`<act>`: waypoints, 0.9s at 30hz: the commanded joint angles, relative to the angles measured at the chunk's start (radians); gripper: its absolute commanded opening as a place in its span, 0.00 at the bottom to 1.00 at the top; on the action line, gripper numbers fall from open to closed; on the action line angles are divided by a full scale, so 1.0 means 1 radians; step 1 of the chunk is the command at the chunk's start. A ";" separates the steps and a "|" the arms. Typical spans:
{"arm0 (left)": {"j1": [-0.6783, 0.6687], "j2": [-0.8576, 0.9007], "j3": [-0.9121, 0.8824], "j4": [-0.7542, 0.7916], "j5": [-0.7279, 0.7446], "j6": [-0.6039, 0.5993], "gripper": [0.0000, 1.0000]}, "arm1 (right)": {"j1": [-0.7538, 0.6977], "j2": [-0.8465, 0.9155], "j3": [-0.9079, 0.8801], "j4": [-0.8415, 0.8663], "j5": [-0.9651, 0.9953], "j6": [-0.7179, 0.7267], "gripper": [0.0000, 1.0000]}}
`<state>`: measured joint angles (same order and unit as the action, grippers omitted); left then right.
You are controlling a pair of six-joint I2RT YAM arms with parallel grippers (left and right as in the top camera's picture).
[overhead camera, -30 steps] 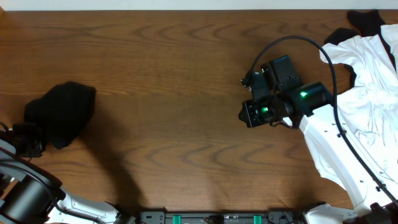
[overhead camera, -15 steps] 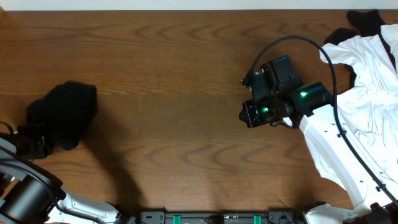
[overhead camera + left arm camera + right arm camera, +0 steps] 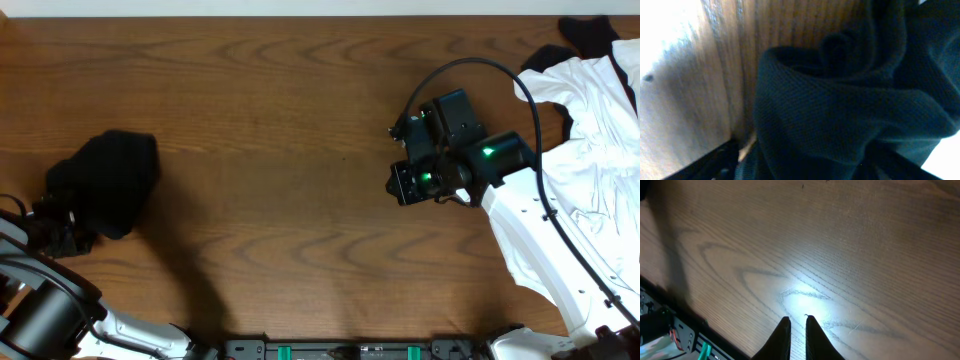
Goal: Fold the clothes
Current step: 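Drag the black bundle leftward with the left gripper to the table's left edge, then release the bundle and raise the left gripper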
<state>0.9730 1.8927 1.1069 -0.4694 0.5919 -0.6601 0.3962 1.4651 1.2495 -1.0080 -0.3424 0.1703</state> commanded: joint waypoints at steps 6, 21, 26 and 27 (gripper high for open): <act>-0.008 -0.023 0.010 -0.064 -0.053 0.023 0.95 | -0.002 -0.005 -0.002 -0.007 0.003 -0.011 0.10; -0.024 -0.315 0.010 -0.208 -0.216 -0.026 0.98 | -0.002 -0.005 -0.002 -0.020 0.006 -0.030 0.11; -0.159 -0.407 0.010 -0.192 -0.207 0.013 0.98 | -0.002 -0.005 -0.002 -0.005 0.006 -0.030 0.14; -0.206 -0.419 0.010 -0.181 -0.208 0.029 0.98 | -0.002 -0.005 -0.002 0.000 0.006 -0.030 0.18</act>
<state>0.8639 1.5143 1.1118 -0.6632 0.3843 -0.6720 0.3965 1.4651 1.2495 -1.0149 -0.3397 0.1543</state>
